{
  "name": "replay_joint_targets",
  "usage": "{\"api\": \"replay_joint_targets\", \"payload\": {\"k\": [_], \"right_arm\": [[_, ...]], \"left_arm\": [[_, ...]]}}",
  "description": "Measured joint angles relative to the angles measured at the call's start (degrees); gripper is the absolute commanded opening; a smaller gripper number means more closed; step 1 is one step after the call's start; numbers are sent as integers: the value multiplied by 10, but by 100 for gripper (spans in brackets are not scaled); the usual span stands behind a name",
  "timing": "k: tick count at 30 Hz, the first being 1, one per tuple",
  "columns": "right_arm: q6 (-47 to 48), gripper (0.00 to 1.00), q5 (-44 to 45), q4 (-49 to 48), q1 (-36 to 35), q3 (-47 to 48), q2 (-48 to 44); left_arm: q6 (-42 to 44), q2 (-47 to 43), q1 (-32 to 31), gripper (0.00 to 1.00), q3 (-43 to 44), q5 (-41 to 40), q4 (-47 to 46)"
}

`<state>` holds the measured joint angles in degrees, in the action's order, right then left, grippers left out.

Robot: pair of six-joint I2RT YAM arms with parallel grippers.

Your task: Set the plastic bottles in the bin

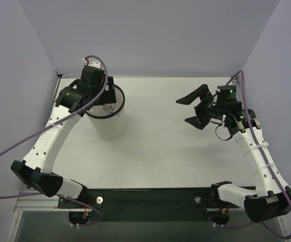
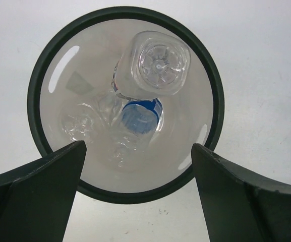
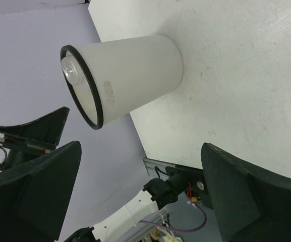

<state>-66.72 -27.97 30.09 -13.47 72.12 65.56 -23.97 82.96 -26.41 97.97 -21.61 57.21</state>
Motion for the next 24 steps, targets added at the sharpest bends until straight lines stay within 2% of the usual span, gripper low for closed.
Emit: {"api": "replay_joint_targets", "payload": {"k": [1, 3, 7, 10, 13, 14, 18, 24], "right_arm": [[3, 100, 0, 1, 0, 0, 0], [9, 100, -2, 2, 0, 0, 1], [24, 98, -6, 3, 0, 0, 10], [49, 99, -6, 6, 0, 0, 20], [92, 99, 0, 9, 0, 0, 26], [109, 100, 7, 10, 0, 0, 26], [199, 100, 55, 12, -9, -2, 16], [296, 100, 133, 26, -28, -34, -42]], "left_arm": [[-1, -3, 0, 97, 4, 2, 1], [-1, -13, 0, 91, 9, 2, 2], [-3, -52, 0, 88, 9, 7, 9], [-11, -109, 0, 87, -24, 22, -4], [-21, -202, 0, 87, -126, 67, -52], [-25, -232, 0, 91, -163, 87, -68], [-59, -357, -1, 95, -330, 158, -129], [-114, -465, -2, 96, -468, 195, -155]]}}
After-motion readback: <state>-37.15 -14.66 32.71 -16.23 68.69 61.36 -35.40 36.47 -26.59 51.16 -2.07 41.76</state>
